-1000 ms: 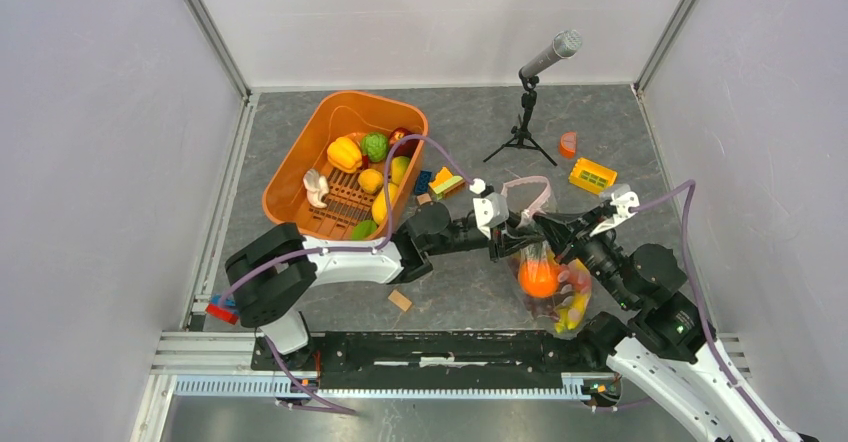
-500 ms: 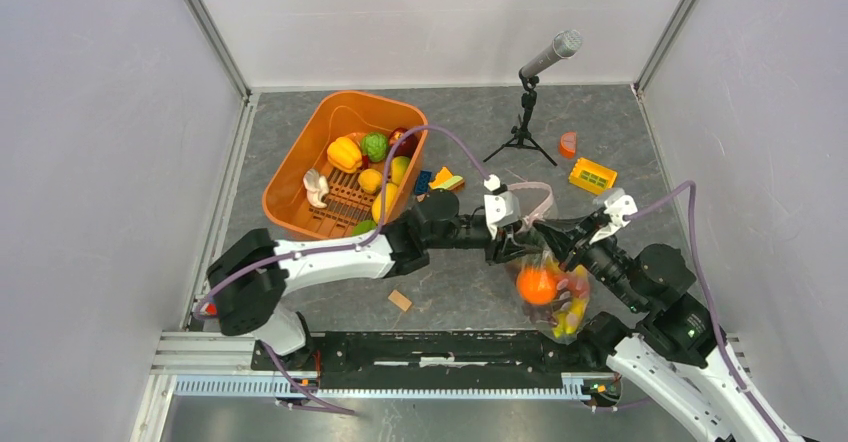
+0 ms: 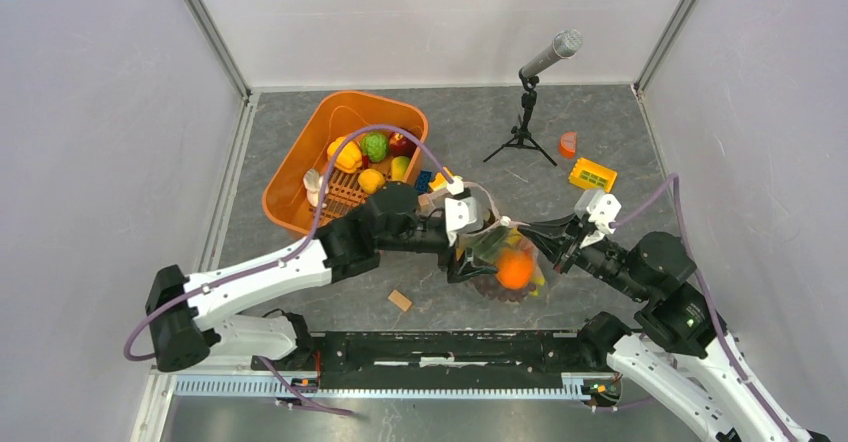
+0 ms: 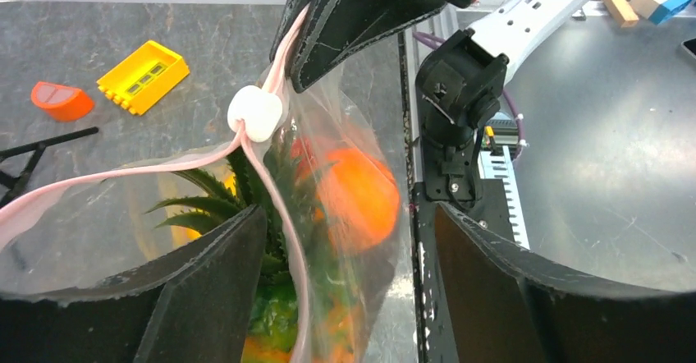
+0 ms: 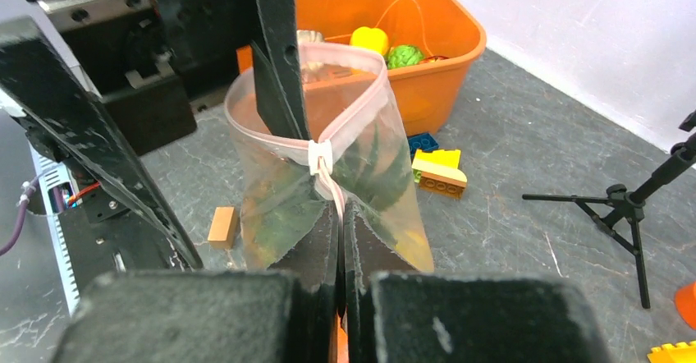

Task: Place the food in the zip-top bag and seal the zipper
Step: Adjust the fake fruit in the zipper food storage bag, then zip the zipper food storage bag at the center of the board.

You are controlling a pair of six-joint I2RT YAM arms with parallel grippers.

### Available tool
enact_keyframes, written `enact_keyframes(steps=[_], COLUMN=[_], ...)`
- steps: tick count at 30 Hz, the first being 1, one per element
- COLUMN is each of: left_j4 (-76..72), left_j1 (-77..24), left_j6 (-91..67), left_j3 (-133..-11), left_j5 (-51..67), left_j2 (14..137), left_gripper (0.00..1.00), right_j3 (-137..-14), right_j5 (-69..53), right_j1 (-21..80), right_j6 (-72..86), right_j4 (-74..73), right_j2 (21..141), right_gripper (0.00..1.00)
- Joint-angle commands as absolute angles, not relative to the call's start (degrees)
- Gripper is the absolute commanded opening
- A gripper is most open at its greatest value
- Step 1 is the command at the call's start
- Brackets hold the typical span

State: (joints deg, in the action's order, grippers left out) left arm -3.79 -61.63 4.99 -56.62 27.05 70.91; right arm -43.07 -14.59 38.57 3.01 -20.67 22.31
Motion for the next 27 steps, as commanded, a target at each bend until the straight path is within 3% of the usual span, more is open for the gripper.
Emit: enact_keyframes(steps=[1, 12, 16, 22, 25, 27], left_j4=[4.2, 12.44, 13.41, 16.89, 21.23, 24.16], left_j1=[-61.41, -61.35, -61.39, -61.35, -61.35, -61.35], left_j6=[10.91, 18.72, 22.16, 25.87, 27.77, 28.87], left_j3=[-57.76, -65.52, -69.22, -75.57, -79.21, -80.72], left_j5=[22.06, 16.33, 19.67, 23.81, 25.1, 25.74], left_j2=[64.06, 60.08, 64.87, 72.22, 75.0, 75.77], left_gripper=[0.84, 0.99, 0.98, 0.83, 0.6, 0.51], right_j3=[-45.01, -45.0, -44.82, -45.0, -45.0, -45.0], right_j5=[-18.14, -19.87, -20.7, -21.6, -21.98, -21.6], right_j1=[38.45, 38.41, 38.41, 38.41, 38.41, 38.42], right_j6=[0.67, -1.1, -1.11, -1.33, -1.48, -1.62], right_j4=[-12.36, -10.18, -9.59, -9.78, -9.67, -9.89], right_j2=[23.04, 26.85, 26.92, 26.99, 27.06, 26.76], right_gripper=[0.0, 0.0, 0.0, 0.0, 0.0, 0.0])
